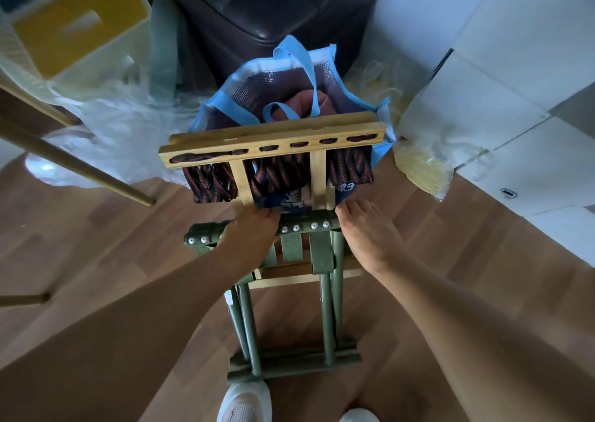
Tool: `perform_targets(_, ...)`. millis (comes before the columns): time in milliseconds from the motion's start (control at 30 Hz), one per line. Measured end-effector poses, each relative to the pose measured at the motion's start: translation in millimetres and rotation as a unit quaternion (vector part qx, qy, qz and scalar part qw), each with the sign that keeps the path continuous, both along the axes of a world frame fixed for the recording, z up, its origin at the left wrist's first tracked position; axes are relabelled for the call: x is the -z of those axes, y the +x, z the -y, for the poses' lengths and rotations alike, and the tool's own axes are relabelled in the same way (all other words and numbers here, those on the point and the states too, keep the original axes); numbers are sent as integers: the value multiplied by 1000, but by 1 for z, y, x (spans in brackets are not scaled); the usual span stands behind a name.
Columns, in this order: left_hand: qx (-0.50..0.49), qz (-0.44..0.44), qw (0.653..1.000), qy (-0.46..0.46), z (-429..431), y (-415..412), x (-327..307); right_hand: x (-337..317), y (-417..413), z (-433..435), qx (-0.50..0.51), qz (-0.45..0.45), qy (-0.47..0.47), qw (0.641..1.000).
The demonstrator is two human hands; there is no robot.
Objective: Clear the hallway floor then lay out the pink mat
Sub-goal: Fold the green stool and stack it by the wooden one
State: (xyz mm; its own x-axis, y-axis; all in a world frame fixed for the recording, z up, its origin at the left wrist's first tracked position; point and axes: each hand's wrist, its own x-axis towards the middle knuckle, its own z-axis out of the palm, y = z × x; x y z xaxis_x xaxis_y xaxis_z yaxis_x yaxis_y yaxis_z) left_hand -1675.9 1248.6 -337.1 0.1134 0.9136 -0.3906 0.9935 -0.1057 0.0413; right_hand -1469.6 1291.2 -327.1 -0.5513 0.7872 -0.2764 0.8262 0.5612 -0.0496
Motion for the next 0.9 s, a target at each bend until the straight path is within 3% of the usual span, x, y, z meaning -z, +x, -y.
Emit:
perform_targets(167,38,-66,996,53,23,3,-64,-57,-1,7,-39,23,45,998)
perform_targets(333,1,-45,994,97,9,4,-112,-102,-6,-5,-50,12,86,995)
perform_targets(600,-27,-44,998,44,-3,-2,-105,-99,-11,-14,-43,28,42,998)
perform_targets(900,-48,-56,997,34,-13,-6,-85,-79,-23,-19,6,37,58,998)
